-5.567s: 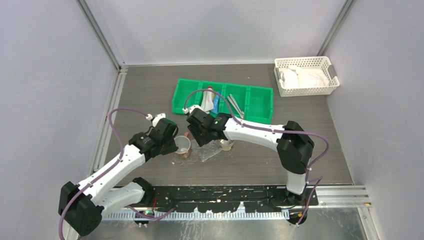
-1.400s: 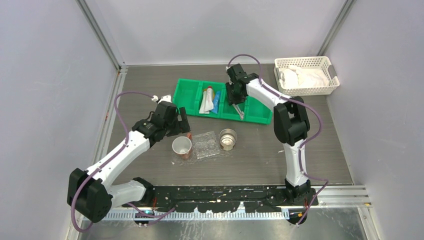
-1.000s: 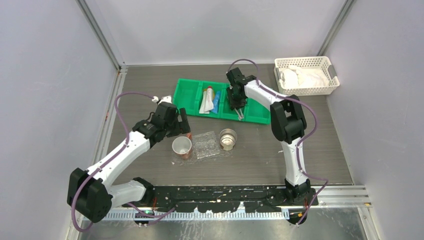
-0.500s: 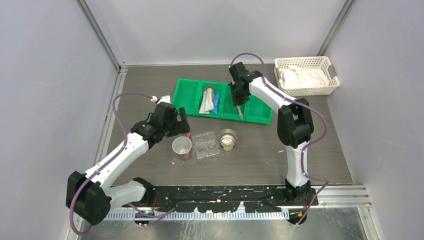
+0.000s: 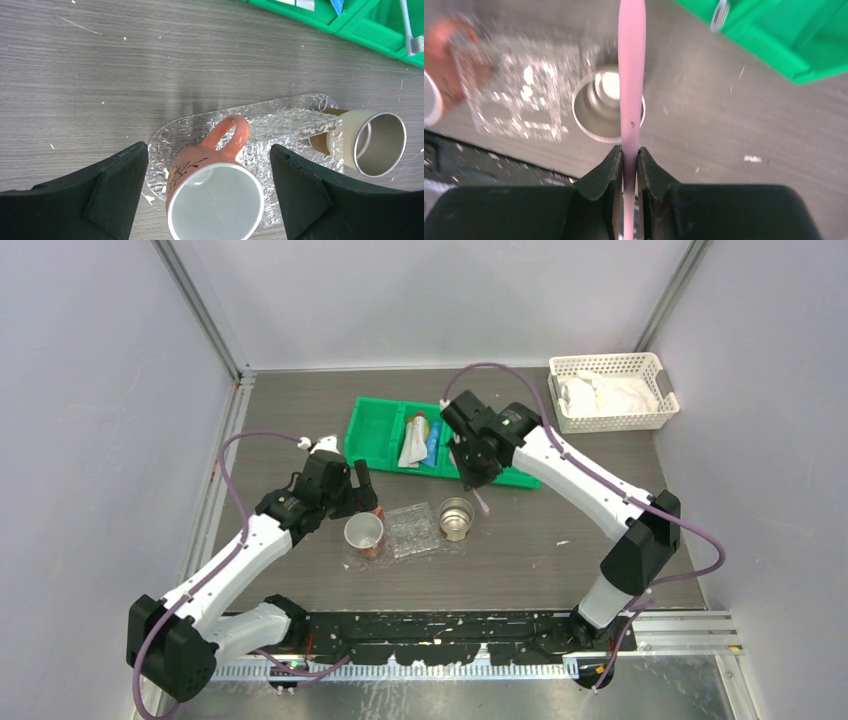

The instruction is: Prepare toiletry sets of a toothbrush and toothpaste on the tray

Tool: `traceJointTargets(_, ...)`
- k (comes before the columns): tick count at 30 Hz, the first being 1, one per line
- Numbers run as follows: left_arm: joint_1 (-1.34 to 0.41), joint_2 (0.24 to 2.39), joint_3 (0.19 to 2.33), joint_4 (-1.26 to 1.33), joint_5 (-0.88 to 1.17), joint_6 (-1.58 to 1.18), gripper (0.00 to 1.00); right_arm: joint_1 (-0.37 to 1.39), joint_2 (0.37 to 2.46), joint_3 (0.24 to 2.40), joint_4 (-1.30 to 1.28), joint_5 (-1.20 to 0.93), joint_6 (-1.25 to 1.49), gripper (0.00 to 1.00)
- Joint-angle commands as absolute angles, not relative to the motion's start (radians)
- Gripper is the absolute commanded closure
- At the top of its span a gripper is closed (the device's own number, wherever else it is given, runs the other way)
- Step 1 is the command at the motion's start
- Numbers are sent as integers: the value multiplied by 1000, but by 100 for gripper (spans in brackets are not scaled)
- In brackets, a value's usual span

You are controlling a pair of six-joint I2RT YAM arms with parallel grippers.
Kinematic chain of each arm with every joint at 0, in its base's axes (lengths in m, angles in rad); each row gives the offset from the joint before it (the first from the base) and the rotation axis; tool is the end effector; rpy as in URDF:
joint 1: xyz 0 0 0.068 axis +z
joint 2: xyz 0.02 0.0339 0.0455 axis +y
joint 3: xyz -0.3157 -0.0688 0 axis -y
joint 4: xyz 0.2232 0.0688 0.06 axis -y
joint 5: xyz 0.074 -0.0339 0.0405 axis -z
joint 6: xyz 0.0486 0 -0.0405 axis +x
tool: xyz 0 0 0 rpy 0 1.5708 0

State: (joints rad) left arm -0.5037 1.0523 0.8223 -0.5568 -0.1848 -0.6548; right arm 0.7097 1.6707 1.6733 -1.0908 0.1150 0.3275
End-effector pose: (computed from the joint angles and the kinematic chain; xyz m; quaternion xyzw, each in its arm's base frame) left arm 0.1624 -0.0793 0.3090 -0.1046 0.9149 -0.1369 0.3650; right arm 0.2549 0.2116 0.3799 -0.1706 0.9544 0.0698 0.2349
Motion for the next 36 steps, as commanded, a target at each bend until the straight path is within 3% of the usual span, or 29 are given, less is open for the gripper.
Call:
traceJointTargets(1,-500,1051,804,-510,-149,-665,8,796,1587,1605,-1305,167,412,87)
traceJointTargets(12,-499,1032,794,-504,-123,-644,7,829,1565,1575,-1463,97,404,87)
traceJointTargets(36,-477,1005,749,-492,-112,-644,7,851,1743,1608,-1384,-91,342,88)
